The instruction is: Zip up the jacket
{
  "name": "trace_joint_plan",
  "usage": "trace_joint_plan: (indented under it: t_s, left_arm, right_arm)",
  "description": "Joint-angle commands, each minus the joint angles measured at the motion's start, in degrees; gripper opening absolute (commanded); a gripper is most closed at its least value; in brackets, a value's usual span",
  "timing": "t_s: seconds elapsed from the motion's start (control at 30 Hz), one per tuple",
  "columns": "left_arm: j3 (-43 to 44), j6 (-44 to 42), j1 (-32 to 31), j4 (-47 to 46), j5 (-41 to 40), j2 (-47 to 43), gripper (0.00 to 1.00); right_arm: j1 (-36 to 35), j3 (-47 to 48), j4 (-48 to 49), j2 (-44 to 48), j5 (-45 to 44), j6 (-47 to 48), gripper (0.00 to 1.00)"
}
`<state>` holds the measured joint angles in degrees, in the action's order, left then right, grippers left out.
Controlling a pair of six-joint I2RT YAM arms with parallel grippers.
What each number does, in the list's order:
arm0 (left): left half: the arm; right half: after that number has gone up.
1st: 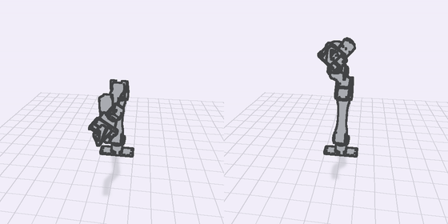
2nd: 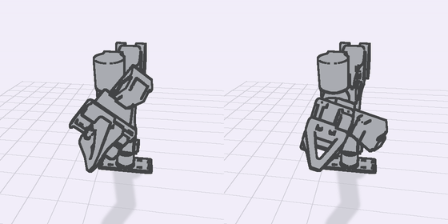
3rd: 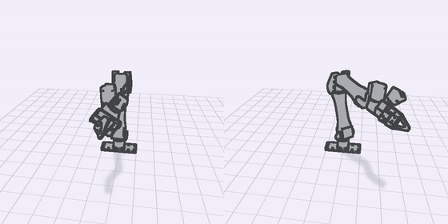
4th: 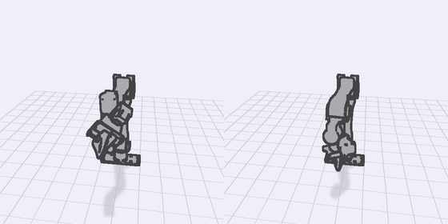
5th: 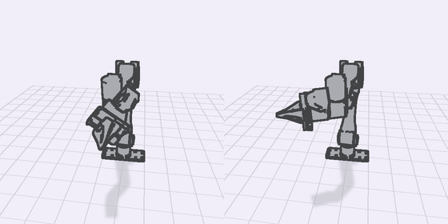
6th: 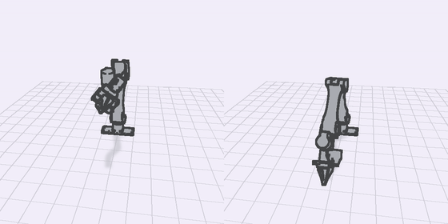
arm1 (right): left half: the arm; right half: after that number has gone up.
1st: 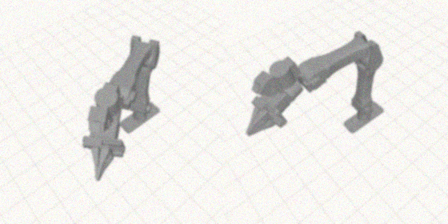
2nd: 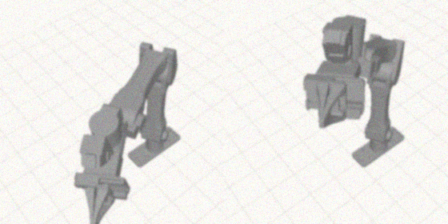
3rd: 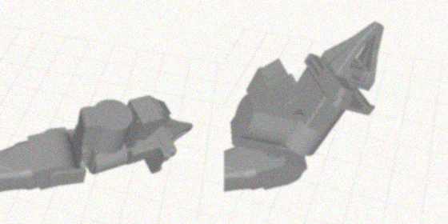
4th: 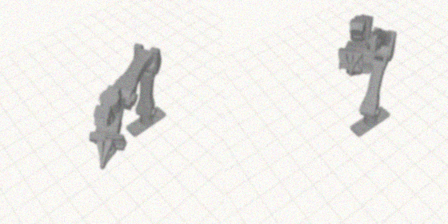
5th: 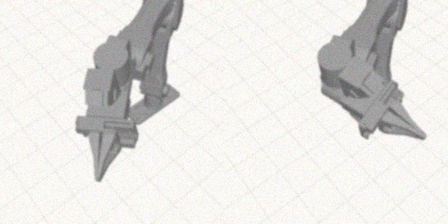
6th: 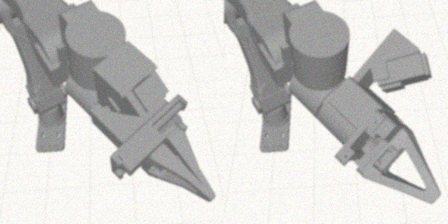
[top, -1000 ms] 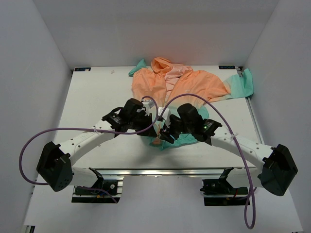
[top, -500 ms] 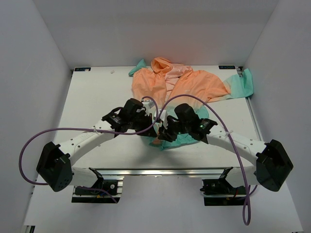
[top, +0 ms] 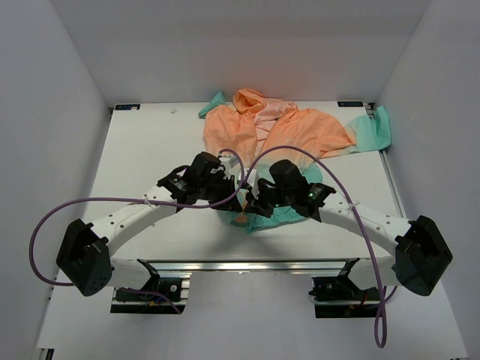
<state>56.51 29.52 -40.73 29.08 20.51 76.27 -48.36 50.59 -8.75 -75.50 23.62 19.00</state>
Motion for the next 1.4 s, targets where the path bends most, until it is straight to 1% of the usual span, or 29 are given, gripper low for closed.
trace_joint_plan:
  t_s: [0.0,0.03,0.1,0.23,0.33,0.43,0.6,0.73,0.87,0.9,0.97,1.03,1.1,1.2,1.23,1.3,1.33,1.37]
  left_arm:
    - [1.23,-0.60,-0.31,-0.34,1.46,-2.44,0.00]
    - [1.23,-0.60,-0.31,-0.34,1.55,-2.44,0.00]
    - [1.15,-0.51,-0.31,-0.25,1.72,-2.27,0.00]
    - [1.15,-0.78,-0.31,0.80,1.99,-1.83,0.00]
    - [0.88,-1.13,-0.31,1.85,1.81,-1.65,0.00]
    - [0.36,-1.48,-0.31,3.17,1.72,-1.48,0.00]
    - [-0.35,-2.18,-0.31,4.14,4.70,-1.12,0.00]
    - [-0.79,-2.62,-0.31,5.02,6.55,-1.21,0.00]
    - [-1.49,-2.71,-0.31,7.65,8.22,-1.04,0.00]
    - [-1.67,-2.71,-0.23,8.44,8.84,-0.77,0.00]
    - [-2.19,-2.71,-0.31,10.72,8.76,-0.51,0.00]
    - [-2.63,-2.54,-0.31,11.87,9.10,0.02,0.00]
    - [-2.81,-2.71,-0.31,13.02,10.24,0.11,0.00]
    - [-3.07,-2.36,-0.31,15.03,11.83,-0.86,0.00]
    - [-3.33,-2.19,-0.31,16.35,11.92,-1.90,0.00]
    - [-4.82,-1.31,-0.31,17.06,11.92,-2.88,0.00]
    - [-5.61,-1.13,-0.31,17.24,12.35,-3.32,0.00]
    - [-7.80,-0.26,-0.23,16.89,13.05,-4.10,0.00]
  right_arm:
    - [0.11,2.41,2.60,-0.34,-0.06,-0.37,0.05]
    - [0.11,2.41,2.69,-0.34,-0.15,-0.46,0.00]
    - [0.11,2.41,3.13,-0.17,-1.11,-1.07,0.00]
    - [0.11,1.27,5.76,1.67,-6.90,-2.91,0.00]
    - [0.11,0.30,6.47,3.87,-8.40,-3.01,0.00]
    - [0.11,0.30,4.89,5.01,-9.37,-1.96,0.00]
    - [0.11,0.39,6.20,5.11,-11.31,-3.09,0.00]
    - [0.11,0.65,8.14,4.32,-17.19,-3.89,0.00]
    - [0.19,-0.31,12.70,4.66,-22.81,-4.15,0.00]
    - [0.11,-0.66,13.75,4.84,-25.96,-4.33,0.00]
    - [0.11,-1.89,17.08,5.54,-28.17,-4.94,0.00]
    - [0.11,-1.72,17.37,5.46,-28.89,-4.51,0.00]
    - [0.11,-1.20,17.63,4.58,-28.72,-4.15,0.00]
    - [0.54,0.30,19.11,0.55,-32.38,-3.10,0.00]
    - [1.16,0.74,20.08,-2.25,-32.49,-2.84,0.00]
    - [3.88,3.02,22.81,-5.60,-31.88,-2.92,0.00]
    - [5.19,4.07,23.25,-9.19,-31.53,-3.09,0.00]
    - [7.29,6.26,24.13,-11.14,-31.79,-3.18,0.00]
